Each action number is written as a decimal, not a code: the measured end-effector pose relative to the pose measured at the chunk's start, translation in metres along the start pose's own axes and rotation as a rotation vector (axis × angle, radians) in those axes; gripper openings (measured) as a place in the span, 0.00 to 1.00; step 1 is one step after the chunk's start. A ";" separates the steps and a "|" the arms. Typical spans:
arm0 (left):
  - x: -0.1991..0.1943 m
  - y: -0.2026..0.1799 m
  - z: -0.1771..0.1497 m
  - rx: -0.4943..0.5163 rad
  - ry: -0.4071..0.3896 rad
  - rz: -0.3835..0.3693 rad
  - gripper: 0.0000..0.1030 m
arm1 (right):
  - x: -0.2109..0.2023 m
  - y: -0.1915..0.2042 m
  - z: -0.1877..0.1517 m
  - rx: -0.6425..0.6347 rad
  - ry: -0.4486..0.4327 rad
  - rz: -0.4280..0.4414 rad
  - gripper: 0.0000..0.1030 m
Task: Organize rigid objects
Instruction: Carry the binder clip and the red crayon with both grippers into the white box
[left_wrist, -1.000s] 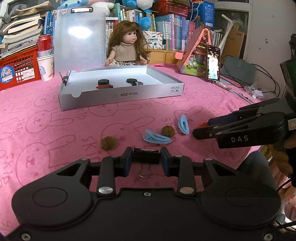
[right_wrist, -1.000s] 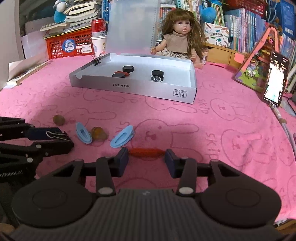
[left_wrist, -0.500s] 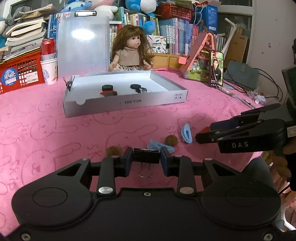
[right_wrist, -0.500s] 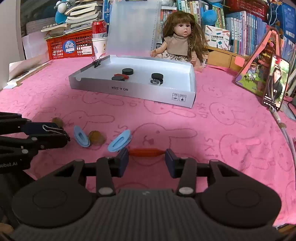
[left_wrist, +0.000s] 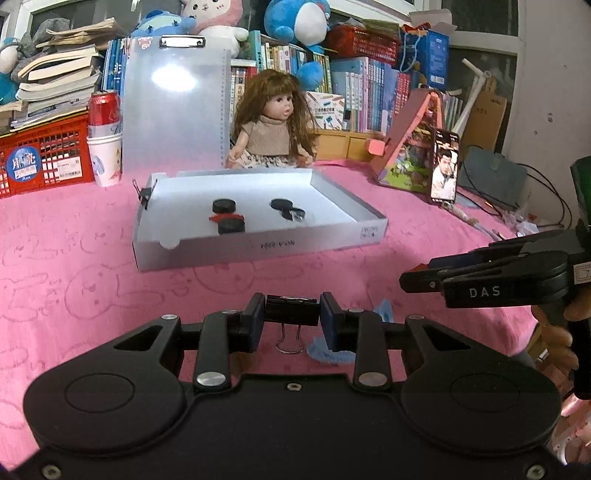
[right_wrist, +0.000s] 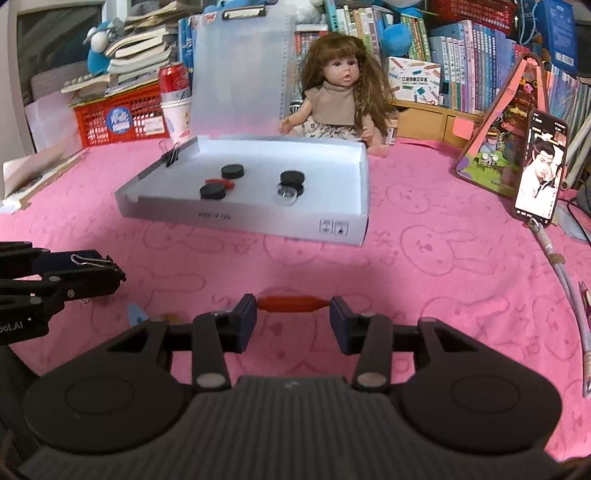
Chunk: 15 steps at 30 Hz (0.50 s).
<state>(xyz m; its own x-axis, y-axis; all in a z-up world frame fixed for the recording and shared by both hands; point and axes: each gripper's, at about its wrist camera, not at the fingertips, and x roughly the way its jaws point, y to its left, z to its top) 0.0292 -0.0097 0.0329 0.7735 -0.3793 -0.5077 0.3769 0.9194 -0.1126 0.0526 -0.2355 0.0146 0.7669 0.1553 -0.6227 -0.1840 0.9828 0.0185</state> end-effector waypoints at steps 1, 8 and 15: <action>0.001 0.000 0.003 -0.003 -0.004 0.002 0.30 | 0.000 -0.001 0.003 0.005 -0.004 0.001 0.46; 0.010 0.004 0.027 -0.008 -0.046 0.016 0.30 | 0.004 -0.004 0.022 0.015 -0.041 0.001 0.47; 0.025 0.008 0.044 -0.020 -0.062 0.031 0.30 | 0.013 -0.003 0.037 0.023 -0.055 0.009 0.47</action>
<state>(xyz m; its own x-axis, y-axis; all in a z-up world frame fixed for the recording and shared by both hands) 0.0746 -0.0165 0.0569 0.8149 -0.3554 -0.4578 0.3421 0.9326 -0.1150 0.0860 -0.2329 0.0350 0.7981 0.1688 -0.5784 -0.1775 0.9832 0.0420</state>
